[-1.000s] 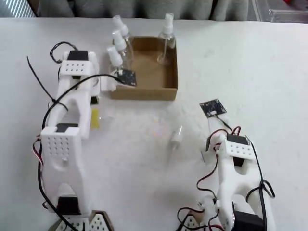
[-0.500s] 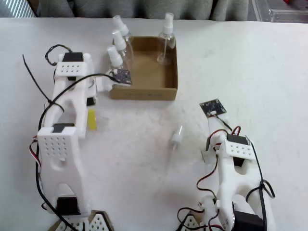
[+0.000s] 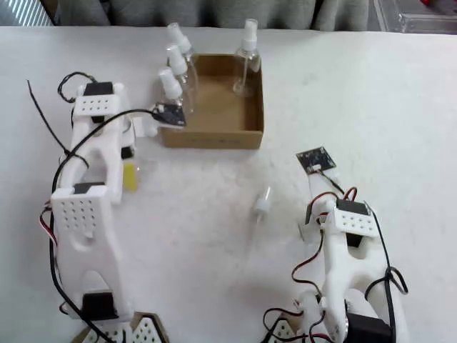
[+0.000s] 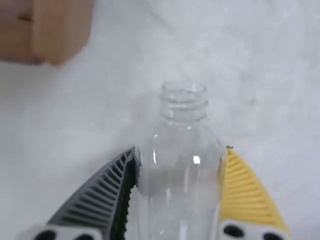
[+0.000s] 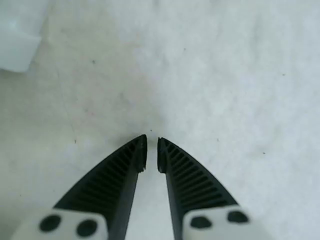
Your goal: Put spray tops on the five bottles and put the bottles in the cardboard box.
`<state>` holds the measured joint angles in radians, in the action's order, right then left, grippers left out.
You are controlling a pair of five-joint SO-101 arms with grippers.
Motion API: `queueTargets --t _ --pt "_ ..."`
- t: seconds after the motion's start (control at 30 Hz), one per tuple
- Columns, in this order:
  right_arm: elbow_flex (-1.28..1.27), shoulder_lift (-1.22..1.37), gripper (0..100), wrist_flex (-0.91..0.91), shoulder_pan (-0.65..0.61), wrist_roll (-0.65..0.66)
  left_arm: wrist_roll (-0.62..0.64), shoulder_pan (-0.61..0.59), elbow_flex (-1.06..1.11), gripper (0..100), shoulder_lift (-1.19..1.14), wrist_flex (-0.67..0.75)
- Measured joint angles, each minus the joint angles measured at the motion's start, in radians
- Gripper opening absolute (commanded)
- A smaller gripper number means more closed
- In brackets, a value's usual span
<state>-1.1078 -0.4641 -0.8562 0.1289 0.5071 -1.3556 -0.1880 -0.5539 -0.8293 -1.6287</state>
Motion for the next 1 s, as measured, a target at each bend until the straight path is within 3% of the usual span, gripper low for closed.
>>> queueTargets --t 0.27,0.7,1.0 --pt "0.000 0.000 1.9 0.000 0.000 0.000 0.201 -0.008 0.000 20 0.000 -0.006" --pt "0.000 0.000 1.9 0.000 0.000 0.000 0.798 -0.009 0.015 20 0.006 -0.094" --pt "0.000 0.000 1.9 0.000 0.000 0.000 0.961 -0.009 0.244 20 0.155 0.066"
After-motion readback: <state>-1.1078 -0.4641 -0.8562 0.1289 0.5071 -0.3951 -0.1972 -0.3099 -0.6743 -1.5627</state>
